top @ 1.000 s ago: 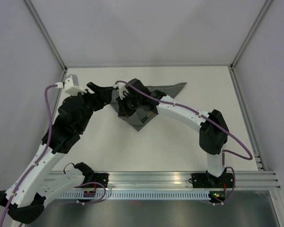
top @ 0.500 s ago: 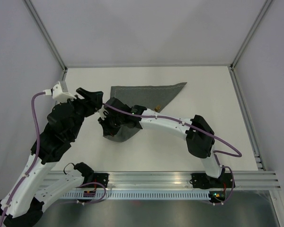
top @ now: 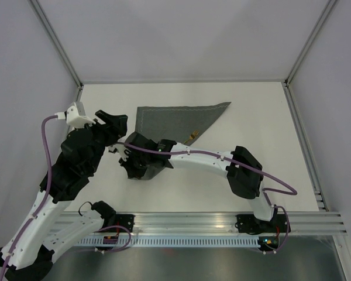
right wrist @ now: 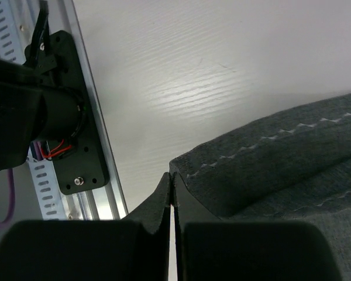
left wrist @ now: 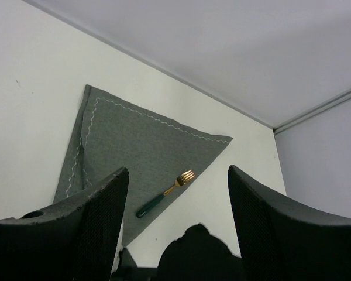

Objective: Fold the napkin, place the utensils inside, and roll it up
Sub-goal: Fold the napkin

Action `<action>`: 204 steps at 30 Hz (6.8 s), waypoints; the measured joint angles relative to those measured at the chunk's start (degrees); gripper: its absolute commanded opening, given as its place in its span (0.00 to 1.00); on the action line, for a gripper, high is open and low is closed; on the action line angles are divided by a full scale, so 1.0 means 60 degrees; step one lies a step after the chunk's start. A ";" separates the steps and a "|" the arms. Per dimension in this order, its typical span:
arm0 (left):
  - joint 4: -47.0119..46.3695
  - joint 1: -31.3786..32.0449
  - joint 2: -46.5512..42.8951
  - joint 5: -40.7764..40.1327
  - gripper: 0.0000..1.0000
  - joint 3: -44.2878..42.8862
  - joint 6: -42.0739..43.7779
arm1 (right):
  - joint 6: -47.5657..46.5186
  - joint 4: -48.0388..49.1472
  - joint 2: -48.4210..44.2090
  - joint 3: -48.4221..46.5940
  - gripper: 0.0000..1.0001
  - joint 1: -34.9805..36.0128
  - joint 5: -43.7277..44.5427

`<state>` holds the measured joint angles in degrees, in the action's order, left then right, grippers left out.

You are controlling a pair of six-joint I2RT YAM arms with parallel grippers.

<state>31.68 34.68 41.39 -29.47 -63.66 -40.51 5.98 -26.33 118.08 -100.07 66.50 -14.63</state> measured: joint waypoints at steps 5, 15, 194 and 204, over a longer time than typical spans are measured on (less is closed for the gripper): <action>0.0204 0.0000 -0.0313 -0.0029 0.74 0.0226 -0.0113 | -0.0565 -0.0186 0.0521 -0.0401 0.00 0.0747 0.0251; 0.0455 0.0000 -0.0561 -0.0076 0.74 0.0361 -0.0240 | -0.1413 -0.0503 0.1541 -0.0474 0.01 0.1606 0.0732; -0.1800 -0.0474 0.2069 0.1271 0.76 0.1126 -0.0146 | 0.0007 0.2401 -0.1585 0.2237 0.15 -0.8200 -0.2652; -0.1800 -0.0474 0.2047 0.1428 0.76 0.1126 -0.0146 | -0.1894 0.1749 -0.2091 0.2863 0.14 -0.5643 -0.1716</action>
<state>20.88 31.83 53.67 -20.91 -56.90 -41.39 -5.39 -15.84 105.54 -82.89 32.64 -24.93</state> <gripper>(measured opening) 0.764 0.141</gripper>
